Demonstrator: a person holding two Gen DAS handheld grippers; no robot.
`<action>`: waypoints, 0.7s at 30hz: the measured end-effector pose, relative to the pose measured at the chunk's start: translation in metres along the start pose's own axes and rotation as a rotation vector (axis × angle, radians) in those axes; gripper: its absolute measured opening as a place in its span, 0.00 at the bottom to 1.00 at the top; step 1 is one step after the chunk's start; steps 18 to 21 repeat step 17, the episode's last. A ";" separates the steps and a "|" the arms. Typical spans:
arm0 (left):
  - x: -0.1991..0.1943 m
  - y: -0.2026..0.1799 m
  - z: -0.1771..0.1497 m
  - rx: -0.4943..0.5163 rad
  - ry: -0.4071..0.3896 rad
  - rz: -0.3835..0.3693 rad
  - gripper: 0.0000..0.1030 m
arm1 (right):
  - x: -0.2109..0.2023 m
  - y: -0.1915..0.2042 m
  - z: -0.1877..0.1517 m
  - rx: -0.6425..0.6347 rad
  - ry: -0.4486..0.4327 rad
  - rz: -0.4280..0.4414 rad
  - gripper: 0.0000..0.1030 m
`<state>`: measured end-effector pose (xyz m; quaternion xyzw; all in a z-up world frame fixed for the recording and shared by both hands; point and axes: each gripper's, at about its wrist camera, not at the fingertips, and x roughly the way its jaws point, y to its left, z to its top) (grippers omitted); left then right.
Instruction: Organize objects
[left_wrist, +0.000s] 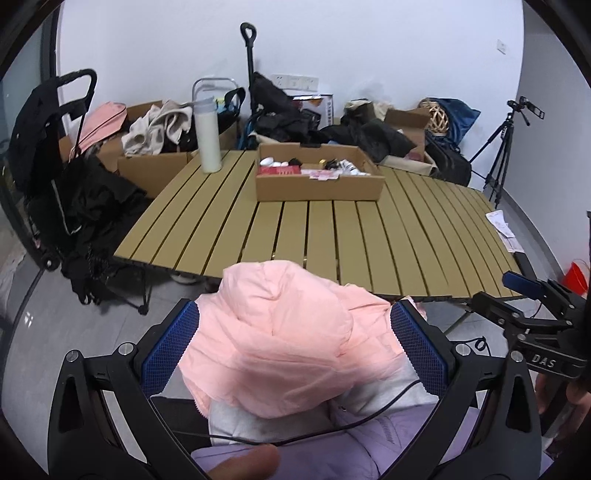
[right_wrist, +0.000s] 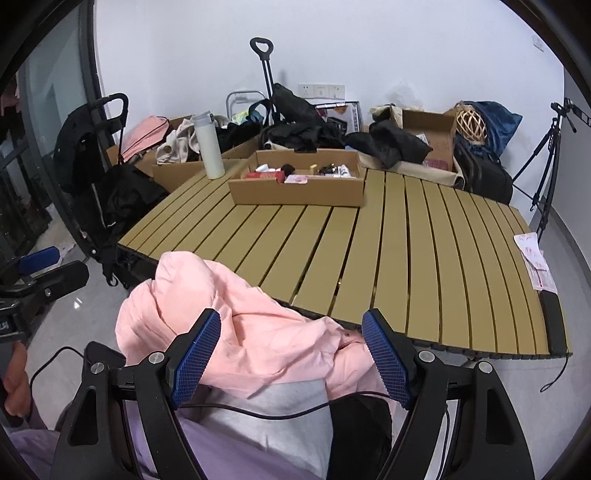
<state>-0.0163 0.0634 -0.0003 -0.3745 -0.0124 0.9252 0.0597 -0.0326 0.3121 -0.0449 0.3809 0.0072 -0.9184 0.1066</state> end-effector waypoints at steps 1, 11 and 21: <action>0.002 0.001 0.000 -0.006 0.010 -0.002 1.00 | 0.000 -0.001 0.000 0.002 0.001 0.000 0.80; 0.016 0.008 0.002 -0.032 0.038 0.015 1.00 | 0.004 -0.009 0.002 0.025 -0.009 -0.011 0.80; 0.028 0.007 0.005 -0.002 0.050 0.005 1.00 | 0.007 -0.014 0.006 0.039 -0.019 -0.022 0.80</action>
